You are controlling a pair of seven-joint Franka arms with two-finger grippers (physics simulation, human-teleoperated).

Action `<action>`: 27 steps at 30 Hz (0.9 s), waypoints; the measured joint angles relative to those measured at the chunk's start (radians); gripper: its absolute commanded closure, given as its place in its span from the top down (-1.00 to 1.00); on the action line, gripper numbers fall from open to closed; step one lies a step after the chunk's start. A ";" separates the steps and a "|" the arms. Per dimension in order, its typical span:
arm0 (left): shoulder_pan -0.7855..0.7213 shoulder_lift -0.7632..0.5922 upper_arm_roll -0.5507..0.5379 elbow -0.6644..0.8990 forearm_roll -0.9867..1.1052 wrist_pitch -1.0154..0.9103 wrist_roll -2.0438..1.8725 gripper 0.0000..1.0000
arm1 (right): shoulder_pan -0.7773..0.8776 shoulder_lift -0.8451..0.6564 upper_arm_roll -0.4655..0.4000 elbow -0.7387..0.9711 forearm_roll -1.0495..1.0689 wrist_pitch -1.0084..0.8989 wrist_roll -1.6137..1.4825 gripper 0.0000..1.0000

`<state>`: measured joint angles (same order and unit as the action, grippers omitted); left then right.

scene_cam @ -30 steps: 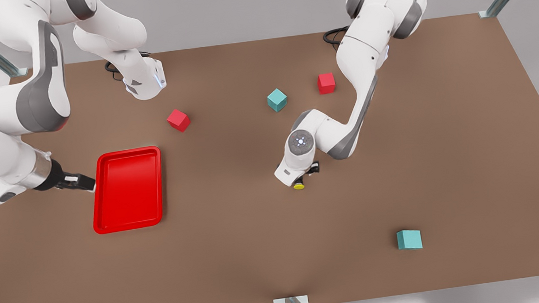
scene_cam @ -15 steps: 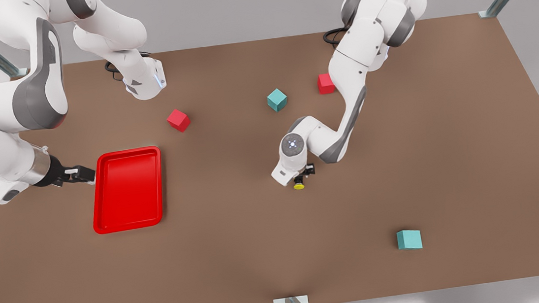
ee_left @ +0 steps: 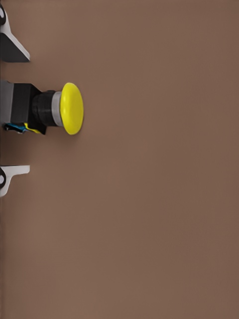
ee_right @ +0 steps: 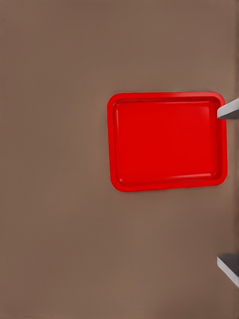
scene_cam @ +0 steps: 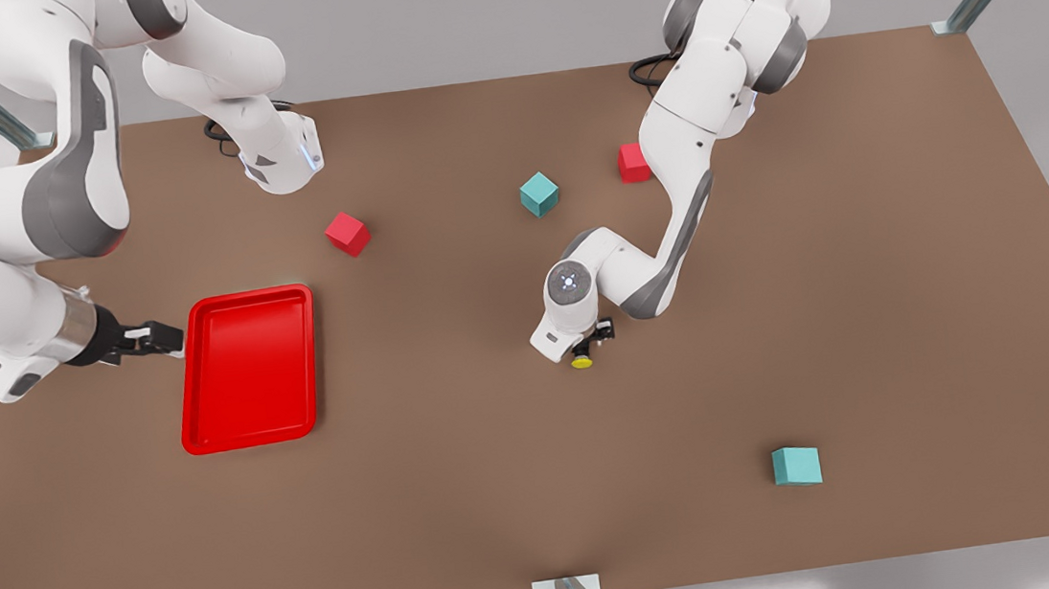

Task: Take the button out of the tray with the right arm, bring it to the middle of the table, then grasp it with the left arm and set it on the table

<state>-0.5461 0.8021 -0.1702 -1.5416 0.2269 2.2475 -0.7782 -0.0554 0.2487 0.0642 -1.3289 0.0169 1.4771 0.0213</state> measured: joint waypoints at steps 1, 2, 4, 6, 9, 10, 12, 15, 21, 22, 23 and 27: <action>0.000 0.001 0.000 -0.001 0.000 -0.002 -0.001 1.00 | -0.001 0.000 0.000 0.000 0.000 0.000 -0.003 1.00; 0.000 0.002 0.000 -0.002 0.000 -0.004 -0.002 1.00 | -0.002 0.000 0.000 0.000 0.000 0.000 -0.006 1.00; 0.000 0.002 0.000 -0.003 0.000 -0.010 -0.005 1.00 | -0.006 0.002 -0.002 -0.004 -0.001 0.000 -0.011 1.00; 0.000 0.001 0.000 -0.001 0.000 -0.014 -0.007 1.00 | -0.014 0.003 -0.002 -0.002 -0.002 0.000 -0.015 1.00; 0.006 -0.004 -0.001 0.000 -0.002 -0.018 -0.010 1.00 | -0.007 0.003 0.000 -0.001 -0.001 0.001 -0.021 1.00; 0.007 -0.005 -0.001 0.001 -0.003 -0.019 -0.010 1.00 | -0.006 0.005 0.000 -0.001 -0.001 0.001 -0.022 1.00; 0.010 -0.005 -0.002 0.001 -0.006 -0.021 -0.011 1.00 | -0.006 0.009 0.000 -0.002 0.000 0.001 -0.025 1.00; 0.011 -0.001 -0.002 0.004 -0.008 -0.020 -0.012 1.00 | -0.004 0.010 0.000 -0.003 0.000 0.000 -0.030 1.00; 0.013 0.000 -0.003 0.006 -0.011 -0.021 -0.014 0.30 | 0.002 0.008 0.010 -0.003 0.001 0.000 -0.036 1.00; 0.014 0.001 -0.003 0.006 -0.011 -0.021 -0.014 0.28 | 0.003 0.009 0.012 -0.005 0.002 -0.001 -0.037 1.00; 0.014 0.001 -0.003 0.006 -0.011 -0.021 -0.015 0.10 | 0.004 0.009 0.013 -0.006 0.002 -0.001 -0.037 1.00; 0.029 -0.003 -0.005 0.009 -0.009 -0.024 -0.019 -0.13 | 0.000 0.010 0.013 -0.008 0.002 -0.001 -0.040 1.00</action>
<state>-0.5171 0.7988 -0.1753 -1.5330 0.2179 2.2237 -0.7974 -0.0556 0.2591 0.0776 -1.3370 0.0186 1.4759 -0.0191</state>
